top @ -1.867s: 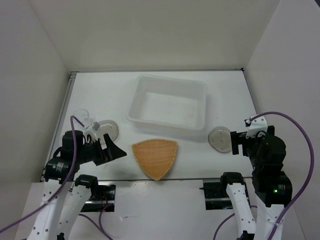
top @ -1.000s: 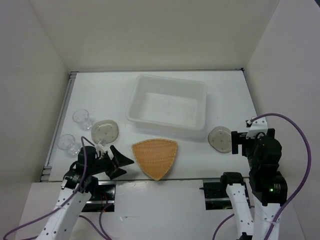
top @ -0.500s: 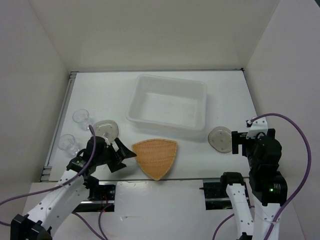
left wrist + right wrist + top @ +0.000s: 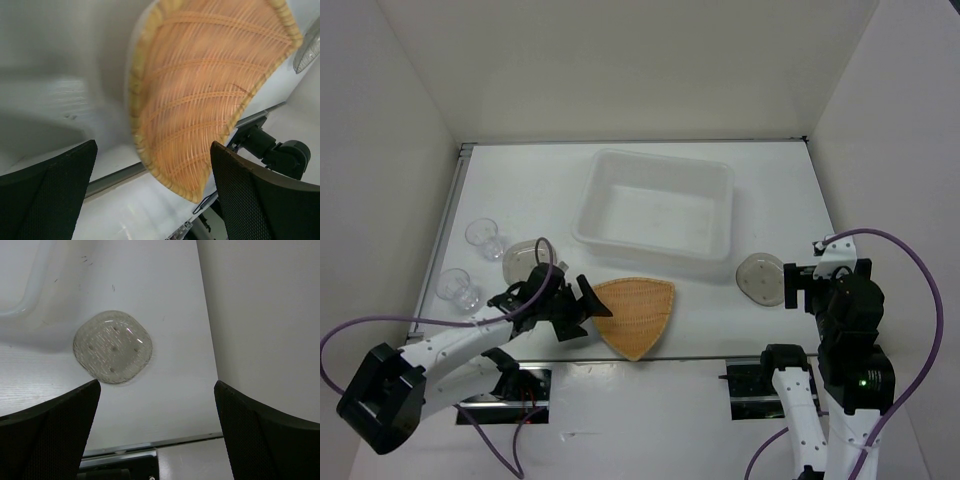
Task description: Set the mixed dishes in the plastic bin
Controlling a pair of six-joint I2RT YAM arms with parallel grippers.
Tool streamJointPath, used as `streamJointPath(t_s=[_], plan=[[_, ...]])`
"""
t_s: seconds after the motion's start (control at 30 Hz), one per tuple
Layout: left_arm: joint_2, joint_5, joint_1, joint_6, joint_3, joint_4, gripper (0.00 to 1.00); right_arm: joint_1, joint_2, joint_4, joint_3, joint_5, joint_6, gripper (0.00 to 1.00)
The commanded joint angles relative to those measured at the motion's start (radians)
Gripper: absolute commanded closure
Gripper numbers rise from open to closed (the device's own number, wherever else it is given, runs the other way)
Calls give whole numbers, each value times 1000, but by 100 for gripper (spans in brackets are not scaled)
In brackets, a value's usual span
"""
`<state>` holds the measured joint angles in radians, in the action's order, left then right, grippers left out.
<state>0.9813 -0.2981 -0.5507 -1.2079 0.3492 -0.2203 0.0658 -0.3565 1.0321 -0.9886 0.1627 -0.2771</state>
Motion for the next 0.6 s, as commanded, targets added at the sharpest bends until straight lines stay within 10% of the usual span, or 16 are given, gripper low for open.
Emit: streamJointPath(t_s=[0.0,0.37,0.57], plan=[[10,37,-23,-12,46,93,0,-3,14,-52,5,18,12,2],[214,47,-86,-32,102,222,10,-3,33,-52,5,18,12,2],[217,56,-95,-22,111,216,70,-3,33,-52,5,18,12,2]])
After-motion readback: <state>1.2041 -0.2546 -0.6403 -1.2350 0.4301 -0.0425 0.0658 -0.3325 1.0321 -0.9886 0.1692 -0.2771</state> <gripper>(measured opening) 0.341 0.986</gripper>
